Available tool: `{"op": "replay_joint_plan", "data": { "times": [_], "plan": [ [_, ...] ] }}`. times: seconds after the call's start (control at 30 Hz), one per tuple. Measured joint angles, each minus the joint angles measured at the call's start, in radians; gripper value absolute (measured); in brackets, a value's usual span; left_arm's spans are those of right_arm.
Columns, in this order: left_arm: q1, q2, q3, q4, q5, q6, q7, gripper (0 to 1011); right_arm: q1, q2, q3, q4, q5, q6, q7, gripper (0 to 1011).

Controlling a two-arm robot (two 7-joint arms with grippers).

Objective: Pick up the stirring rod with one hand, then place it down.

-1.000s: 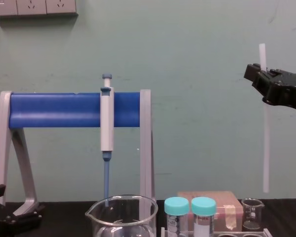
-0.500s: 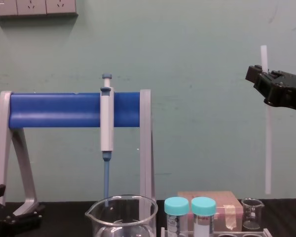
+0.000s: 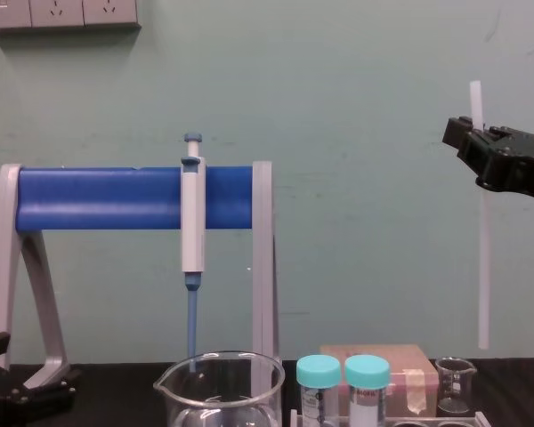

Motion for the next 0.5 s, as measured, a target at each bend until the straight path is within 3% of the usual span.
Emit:
{"op": "replay_joint_plan", "data": {
  "times": [0.5],
  "plan": [
    [0.0,0.0,0.0,0.0,0.0,0.0,0.0,1000,0.002,-0.003,-0.001,0.008,-0.001,-0.004,0.0,67]
  ]
}}
